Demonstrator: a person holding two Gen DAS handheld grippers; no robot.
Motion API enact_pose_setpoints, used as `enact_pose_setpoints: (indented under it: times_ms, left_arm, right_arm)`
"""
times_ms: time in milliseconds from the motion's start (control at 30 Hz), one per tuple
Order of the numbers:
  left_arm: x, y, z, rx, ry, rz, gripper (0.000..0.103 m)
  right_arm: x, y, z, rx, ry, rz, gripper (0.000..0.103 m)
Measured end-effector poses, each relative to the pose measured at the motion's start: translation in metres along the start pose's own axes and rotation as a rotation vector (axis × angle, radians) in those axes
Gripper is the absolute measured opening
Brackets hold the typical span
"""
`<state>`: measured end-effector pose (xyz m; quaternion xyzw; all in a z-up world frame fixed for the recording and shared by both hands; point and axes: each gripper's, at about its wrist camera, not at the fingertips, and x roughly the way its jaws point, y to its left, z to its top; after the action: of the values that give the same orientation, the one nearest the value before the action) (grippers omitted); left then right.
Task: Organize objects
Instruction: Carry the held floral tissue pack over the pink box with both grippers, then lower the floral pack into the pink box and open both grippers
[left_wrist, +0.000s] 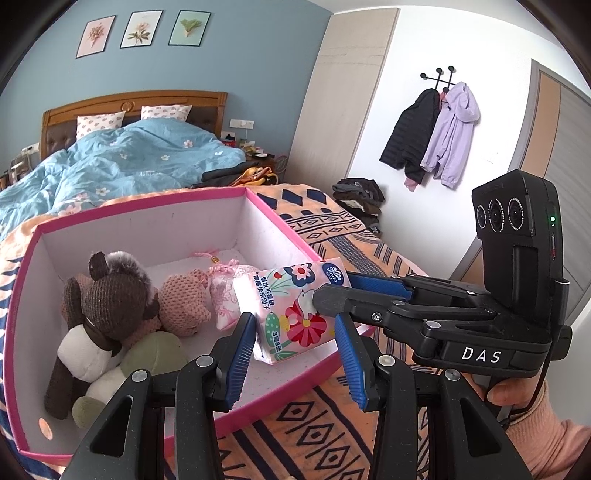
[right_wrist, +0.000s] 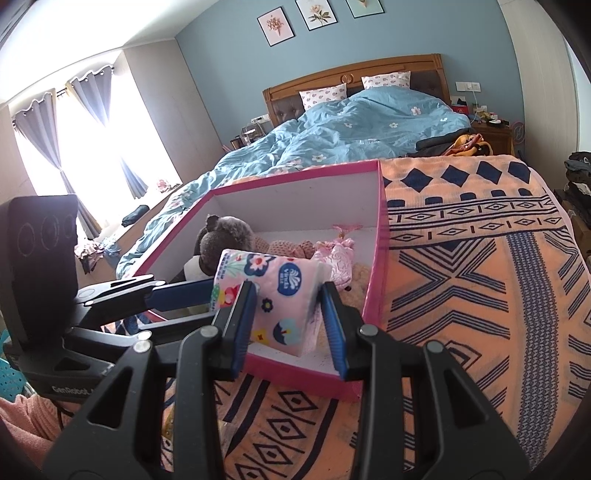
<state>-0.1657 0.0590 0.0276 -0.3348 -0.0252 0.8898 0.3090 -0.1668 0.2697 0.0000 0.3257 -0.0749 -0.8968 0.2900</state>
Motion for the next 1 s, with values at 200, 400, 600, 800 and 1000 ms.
enact_pose_setpoints:
  times_ms: [200,400,600,800,1000]
  left_arm:
    - [0.007,0.006,-0.001,-0.02,0.02,-0.004,0.044]
    - [0.013,0.011,-0.003,-0.038,0.038,-0.009,0.044]
    - [0.017,0.016,-0.004,-0.063,0.05,-0.022,0.044]
    - [0.022,0.02,-0.007,-0.08,0.065,-0.019,0.044]
    - [0.021,0.016,-0.01,-0.063,0.053,0.008,0.049]
  right_arm:
    - [0.008,-0.001,0.001,-0.004,0.02,-0.017,0.039]
    - [0.016,-0.002,-0.001,-0.01,0.044,-0.036,0.039]
    - [0.021,0.003,-0.001,-0.04,0.053,-0.072,0.039]
    - [0.026,0.01,-0.002,-0.083,0.055,-0.128,0.039]
    - [0.024,0.009,-0.004,-0.078,0.047,-0.133,0.039]
